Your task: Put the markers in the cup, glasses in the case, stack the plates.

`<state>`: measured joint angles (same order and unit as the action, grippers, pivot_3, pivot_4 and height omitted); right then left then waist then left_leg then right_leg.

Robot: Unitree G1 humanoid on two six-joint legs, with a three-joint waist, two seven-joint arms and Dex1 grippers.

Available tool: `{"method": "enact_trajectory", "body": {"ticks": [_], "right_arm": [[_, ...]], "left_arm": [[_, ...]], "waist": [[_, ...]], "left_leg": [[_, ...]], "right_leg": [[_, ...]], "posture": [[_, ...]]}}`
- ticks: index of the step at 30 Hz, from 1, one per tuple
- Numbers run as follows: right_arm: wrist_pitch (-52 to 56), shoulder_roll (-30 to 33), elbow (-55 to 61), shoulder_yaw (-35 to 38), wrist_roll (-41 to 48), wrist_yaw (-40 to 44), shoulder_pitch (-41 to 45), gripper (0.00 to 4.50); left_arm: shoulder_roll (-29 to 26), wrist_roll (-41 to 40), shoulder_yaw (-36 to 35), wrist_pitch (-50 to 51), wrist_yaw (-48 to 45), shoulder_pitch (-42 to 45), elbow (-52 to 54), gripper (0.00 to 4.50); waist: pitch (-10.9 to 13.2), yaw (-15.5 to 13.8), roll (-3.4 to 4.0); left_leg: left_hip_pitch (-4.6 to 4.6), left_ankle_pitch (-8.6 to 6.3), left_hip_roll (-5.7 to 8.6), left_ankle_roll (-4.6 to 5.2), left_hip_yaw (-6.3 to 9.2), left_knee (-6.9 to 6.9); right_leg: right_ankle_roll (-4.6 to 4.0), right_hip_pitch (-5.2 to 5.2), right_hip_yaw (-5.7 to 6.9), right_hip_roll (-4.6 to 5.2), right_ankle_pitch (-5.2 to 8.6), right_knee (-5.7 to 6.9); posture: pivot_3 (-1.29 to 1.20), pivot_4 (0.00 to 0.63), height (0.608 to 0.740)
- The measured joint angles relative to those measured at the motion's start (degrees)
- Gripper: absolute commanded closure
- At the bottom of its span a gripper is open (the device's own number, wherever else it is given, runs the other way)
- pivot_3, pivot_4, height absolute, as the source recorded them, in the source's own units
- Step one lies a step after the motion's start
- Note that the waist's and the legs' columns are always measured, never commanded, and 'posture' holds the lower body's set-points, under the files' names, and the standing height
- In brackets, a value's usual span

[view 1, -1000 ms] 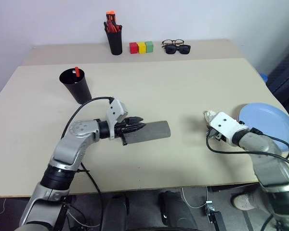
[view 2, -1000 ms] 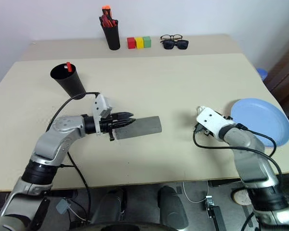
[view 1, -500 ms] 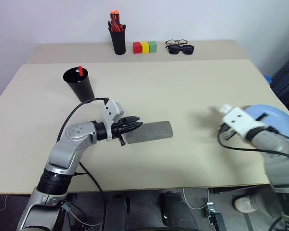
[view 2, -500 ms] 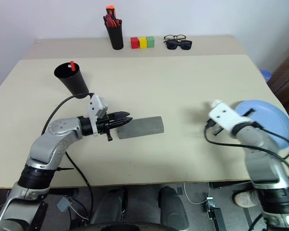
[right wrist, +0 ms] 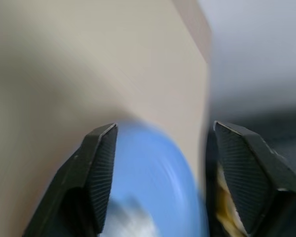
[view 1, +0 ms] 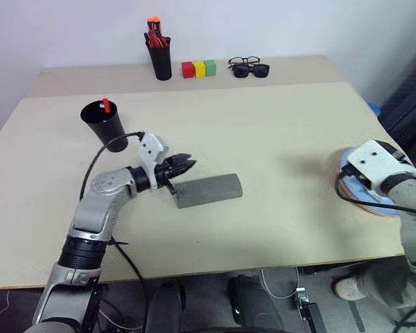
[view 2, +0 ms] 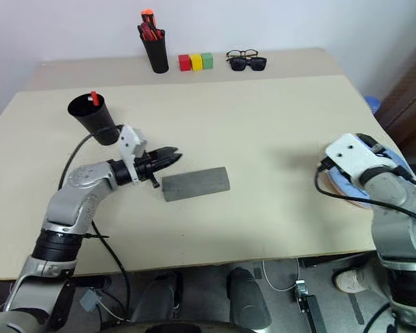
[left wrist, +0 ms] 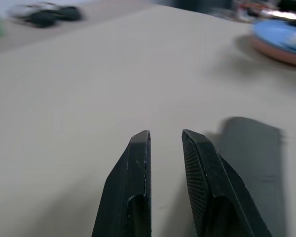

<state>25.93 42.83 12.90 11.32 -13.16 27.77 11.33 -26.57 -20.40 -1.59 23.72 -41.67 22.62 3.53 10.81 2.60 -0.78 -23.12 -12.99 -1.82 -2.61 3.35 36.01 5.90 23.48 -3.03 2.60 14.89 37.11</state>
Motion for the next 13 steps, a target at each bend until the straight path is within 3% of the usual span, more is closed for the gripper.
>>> {"method": "enact_trajectory", "body": {"ticks": [5,9,13], "right_arm": [[-3.37,-8.78,-4.24,-1.72,14.23,7.36,7.82,1.25],[-3.61,-9.41,-9.51,-3.3,19.33,12.01,11.55,1.25],[-6.58,-9.96,-14.14,-6.05,20.26,13.91,14.8,1.25]], "left_arm": [[-6.5,2.94,-11.7,-2.56,5.98,-14.63,4.39,3.53],[-7.88,3.97,-18.96,-2.82,9.01,-24.48,7.02,3.53],[-6.72,3.89,-20.97,-2.79,11.71,-27.21,11.37,3.53]], "waist": [[0.02,0.55,-0.01],[0.07,-0.85,0.0],[0.07,-1.97,-0.01]], "left_leg": [[0.02,-0.03,-0.02,0.05,-0.02,-0.08],[-0.05,-0.03,0.03,0.05,-0.02,0.05],[-0.09,-0.04,0.04,0.04,-0.06,0.09]], "right_leg": [[-0.01,0.02,-0.01,0.02,0.0,0.02],[-0.13,-0.03,0.06,0.16,0.06,-0.05],[-0.22,-0.09,0.06,0.18,0.11,-0.21]], "posture": [[0.0,0.15,0.74],[0.0,0.15,0.74],[0.0,0.15,0.74]]}}
